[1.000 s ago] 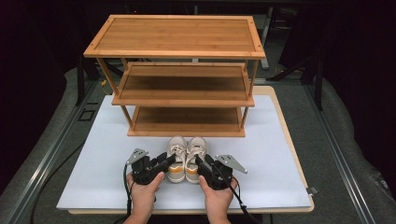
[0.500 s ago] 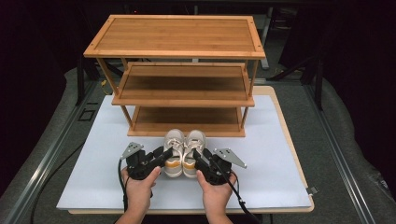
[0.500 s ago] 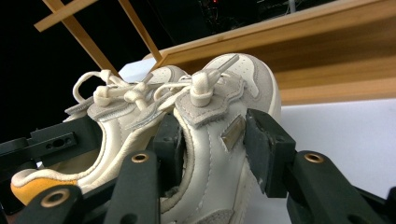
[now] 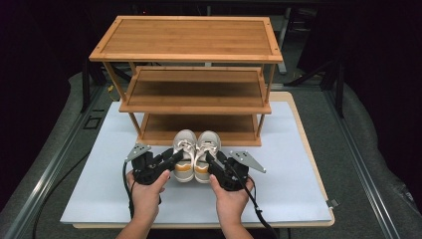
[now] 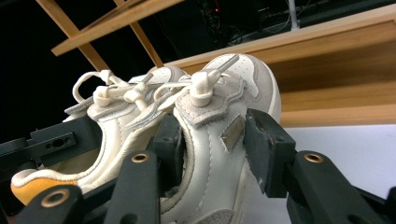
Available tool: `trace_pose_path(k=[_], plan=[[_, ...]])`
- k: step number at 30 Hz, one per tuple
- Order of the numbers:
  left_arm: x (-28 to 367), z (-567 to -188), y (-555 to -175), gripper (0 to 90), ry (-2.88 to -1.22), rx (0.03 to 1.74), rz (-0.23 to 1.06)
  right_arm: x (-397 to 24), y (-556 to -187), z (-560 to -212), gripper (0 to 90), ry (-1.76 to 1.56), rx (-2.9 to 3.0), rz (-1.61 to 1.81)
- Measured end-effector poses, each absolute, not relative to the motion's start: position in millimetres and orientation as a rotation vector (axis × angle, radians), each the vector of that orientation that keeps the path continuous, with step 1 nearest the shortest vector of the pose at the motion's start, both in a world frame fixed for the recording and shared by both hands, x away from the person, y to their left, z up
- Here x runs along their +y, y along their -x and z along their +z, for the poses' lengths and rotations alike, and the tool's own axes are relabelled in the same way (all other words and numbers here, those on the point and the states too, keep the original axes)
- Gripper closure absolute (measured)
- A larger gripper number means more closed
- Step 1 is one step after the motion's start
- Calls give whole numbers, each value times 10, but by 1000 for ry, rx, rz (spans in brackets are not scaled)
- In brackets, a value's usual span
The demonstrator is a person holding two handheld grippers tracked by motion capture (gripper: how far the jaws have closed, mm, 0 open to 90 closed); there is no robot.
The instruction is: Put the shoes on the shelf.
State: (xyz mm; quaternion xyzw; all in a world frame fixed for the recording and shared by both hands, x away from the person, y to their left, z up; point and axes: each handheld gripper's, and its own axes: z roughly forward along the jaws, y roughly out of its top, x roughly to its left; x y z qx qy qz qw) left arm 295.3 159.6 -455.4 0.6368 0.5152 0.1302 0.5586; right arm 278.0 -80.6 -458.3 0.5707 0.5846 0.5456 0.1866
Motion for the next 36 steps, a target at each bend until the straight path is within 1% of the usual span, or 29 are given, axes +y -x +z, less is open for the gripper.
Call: trace_pose_path(k=[11, 20, 27, 36], plan=[[1597, -4289, -2974, 565, -1497, 1188, 332, -809, -2793, -4357, 587, -1578, 1627, 1557], [1611, -4154, -3003, 565, -1500, 1186, 316, -802, -2810, -4211, 586, -1583, 1629, 1549], [1619, -4016, -3003, 565, -1500, 1180, 330, -790, -2812, -4064, 586, -1579, 1636, 1534], [1637, -3907, -3023, 565, -1506, 1178, 335, -773, -2837, -3968, 587, -1573, 1637, 1552]])
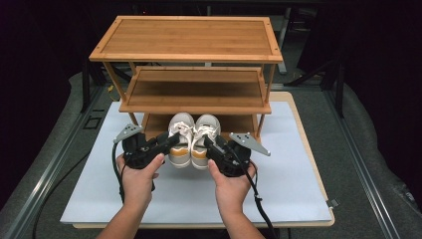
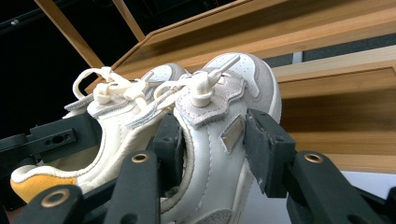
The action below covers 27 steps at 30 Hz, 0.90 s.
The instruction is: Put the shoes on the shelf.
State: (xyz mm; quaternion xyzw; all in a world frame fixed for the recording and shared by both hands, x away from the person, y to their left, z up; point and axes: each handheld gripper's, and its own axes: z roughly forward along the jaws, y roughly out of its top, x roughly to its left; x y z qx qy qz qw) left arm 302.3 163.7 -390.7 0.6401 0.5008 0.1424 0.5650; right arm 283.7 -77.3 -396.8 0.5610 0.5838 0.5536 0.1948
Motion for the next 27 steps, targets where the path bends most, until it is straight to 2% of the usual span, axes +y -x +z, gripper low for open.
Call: trace_pose_path(k=[16, 27], plan=[[1609, -3771, -3023, 566, -1498, 1157, 343, -795, -2831, -3831, 587, -1539, 1617, 1578], [1601, -3652, -3158, 566, -1490, 1153, 347, -797, -2941, -3683, 587, -1522, 1628, 1556]])
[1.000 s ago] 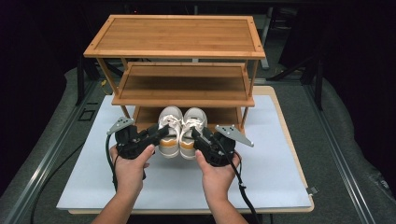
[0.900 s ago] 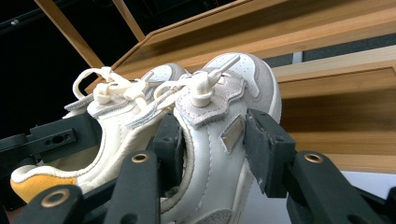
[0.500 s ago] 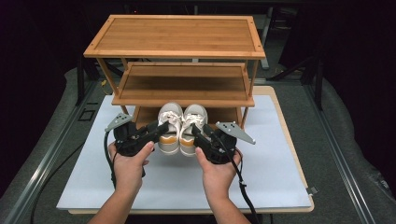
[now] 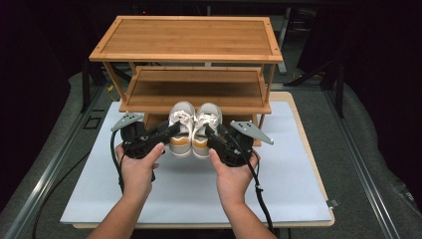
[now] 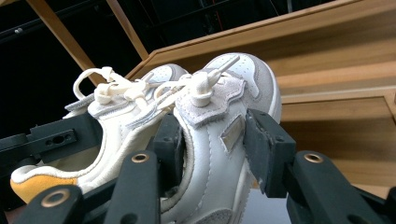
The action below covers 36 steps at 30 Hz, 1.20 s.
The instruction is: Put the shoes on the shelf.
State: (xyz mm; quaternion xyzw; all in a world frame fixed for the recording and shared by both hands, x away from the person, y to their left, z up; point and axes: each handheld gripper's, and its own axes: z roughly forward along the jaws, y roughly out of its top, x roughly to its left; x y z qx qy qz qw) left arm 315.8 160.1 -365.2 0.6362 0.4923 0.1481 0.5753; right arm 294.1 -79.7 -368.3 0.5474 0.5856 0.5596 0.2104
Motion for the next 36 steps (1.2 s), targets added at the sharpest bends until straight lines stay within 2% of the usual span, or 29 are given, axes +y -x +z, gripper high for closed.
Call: trace_pose_path(k=[36], plan=[[1521, -3583, -3934, 569, -1484, 1186, 343, -828, -3748, -3598, 588, -1542, 1622, 1529]])
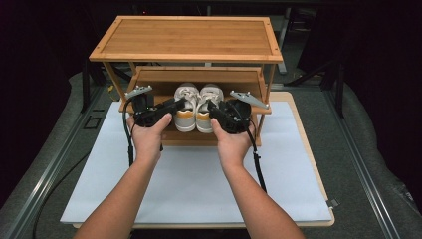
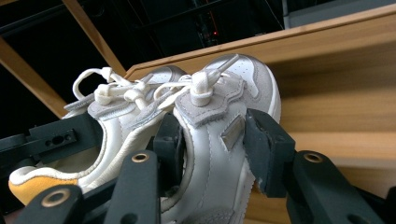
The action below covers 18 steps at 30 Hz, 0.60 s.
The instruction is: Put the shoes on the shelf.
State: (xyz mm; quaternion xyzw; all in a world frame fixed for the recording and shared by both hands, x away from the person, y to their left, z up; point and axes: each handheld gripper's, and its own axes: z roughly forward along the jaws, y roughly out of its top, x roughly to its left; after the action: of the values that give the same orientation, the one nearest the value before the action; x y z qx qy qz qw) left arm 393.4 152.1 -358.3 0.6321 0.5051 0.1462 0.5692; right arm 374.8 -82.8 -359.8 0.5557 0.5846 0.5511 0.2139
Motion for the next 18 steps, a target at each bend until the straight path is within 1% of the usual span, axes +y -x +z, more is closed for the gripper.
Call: trace_pose_path(k=[6, 18], plan=[[1536, -3587, -4080, 569, -1489, 1202, 319, -852, -3896, -3599, 588, -1570, 1645, 1532], [1541, -3599, -4187, 569, -1480, 1223, 308, -833, -4008, -3601, 588, -1578, 1645, 1522]])
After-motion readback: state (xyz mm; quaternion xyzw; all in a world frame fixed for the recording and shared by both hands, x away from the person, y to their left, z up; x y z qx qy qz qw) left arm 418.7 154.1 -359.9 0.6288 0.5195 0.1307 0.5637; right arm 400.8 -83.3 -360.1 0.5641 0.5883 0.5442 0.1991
